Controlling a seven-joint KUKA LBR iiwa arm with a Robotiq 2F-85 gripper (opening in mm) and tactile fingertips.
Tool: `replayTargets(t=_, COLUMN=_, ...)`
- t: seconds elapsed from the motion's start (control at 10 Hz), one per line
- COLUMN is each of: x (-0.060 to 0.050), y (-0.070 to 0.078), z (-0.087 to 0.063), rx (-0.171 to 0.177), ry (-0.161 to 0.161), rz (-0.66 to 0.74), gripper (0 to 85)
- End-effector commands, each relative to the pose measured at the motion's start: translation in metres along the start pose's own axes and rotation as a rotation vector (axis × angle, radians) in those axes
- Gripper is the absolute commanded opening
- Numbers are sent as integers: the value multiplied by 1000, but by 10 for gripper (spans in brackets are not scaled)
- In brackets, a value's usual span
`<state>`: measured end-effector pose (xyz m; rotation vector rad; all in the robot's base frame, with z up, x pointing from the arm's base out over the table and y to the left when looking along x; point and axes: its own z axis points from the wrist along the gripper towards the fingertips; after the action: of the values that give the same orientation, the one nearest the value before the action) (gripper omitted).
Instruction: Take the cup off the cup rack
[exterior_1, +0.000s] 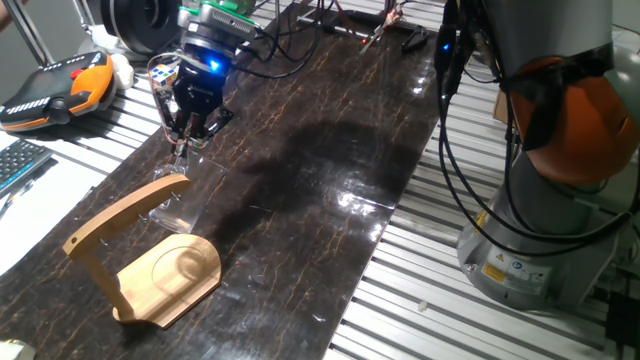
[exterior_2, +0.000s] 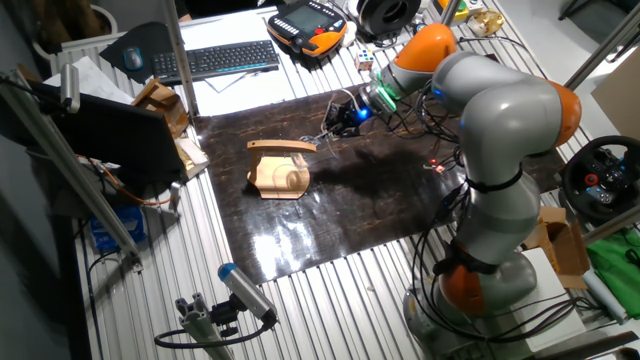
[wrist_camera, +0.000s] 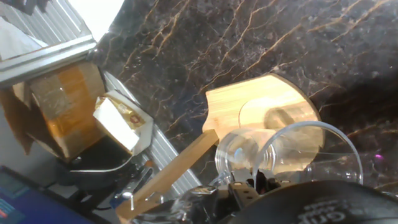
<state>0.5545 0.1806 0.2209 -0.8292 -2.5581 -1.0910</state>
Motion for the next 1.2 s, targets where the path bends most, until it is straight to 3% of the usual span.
replayTargets(t=0.0, x=0, y=0, z=-2, rx=-4, ry=-1, rz=5, gripper=20)
replayTargets(t=0.4, x=-3, y=4, z=-3, rx=-32, ry=-60, rz=40, gripper=20)
replayTargets(t=0.8, x=-23, y=-1, z=-10, rx=-4, ry=-63, rz=7, gripper=20)
replayTargets(t=1.1, x=-42, y=-14, z=-12, rx=102, ry=-99, rz=-131, gripper=20)
